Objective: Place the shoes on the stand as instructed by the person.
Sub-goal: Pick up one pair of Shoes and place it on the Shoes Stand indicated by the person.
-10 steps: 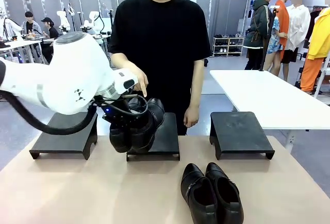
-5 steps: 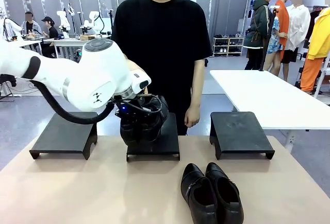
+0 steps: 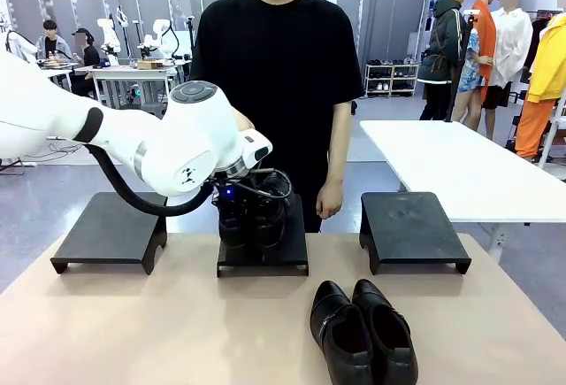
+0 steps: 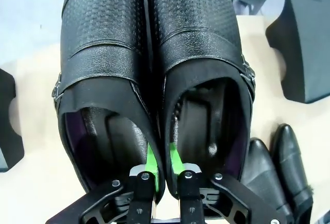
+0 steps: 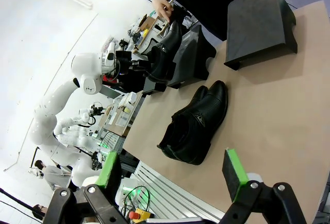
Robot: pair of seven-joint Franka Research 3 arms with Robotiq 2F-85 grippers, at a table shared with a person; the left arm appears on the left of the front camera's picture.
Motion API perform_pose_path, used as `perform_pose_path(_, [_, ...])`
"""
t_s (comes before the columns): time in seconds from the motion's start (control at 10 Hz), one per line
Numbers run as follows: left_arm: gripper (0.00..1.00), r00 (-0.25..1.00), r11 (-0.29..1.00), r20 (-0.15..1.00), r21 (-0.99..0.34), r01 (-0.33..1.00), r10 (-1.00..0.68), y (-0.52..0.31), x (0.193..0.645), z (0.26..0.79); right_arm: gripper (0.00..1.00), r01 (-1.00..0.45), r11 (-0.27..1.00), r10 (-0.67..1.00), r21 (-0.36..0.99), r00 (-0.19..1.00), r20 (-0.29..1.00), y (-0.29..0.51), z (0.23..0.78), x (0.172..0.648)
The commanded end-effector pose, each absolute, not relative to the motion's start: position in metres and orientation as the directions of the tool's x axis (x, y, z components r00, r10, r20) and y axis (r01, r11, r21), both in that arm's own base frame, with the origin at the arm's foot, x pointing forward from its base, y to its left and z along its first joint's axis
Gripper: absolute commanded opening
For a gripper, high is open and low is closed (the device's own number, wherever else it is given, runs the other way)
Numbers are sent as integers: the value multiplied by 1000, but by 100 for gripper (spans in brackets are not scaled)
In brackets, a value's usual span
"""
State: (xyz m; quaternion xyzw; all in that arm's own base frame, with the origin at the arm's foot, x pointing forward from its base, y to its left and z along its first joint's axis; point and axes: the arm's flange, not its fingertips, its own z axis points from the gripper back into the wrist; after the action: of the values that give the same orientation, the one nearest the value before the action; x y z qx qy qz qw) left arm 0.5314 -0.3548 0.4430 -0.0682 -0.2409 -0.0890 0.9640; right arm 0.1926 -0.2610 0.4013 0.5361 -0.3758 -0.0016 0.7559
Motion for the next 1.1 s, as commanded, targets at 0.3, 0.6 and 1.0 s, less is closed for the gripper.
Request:
perform_pose_path(0.3, [0,825,987,560,-77,144,-77,-368,550,435,100,-421,427,-409,800,699,586,-261,402,192])
perform_pose_path(0.6, [0,829,984,551,-71,164,-98,-373,553,425,100,-421,427,-409,800,699,586,-261,402,192])
perform_pose_path(1.0, [0,821,984,560,-54,169,-110,-373,557,414,100,-421,427,-409,800,699,586,-261,402,192])
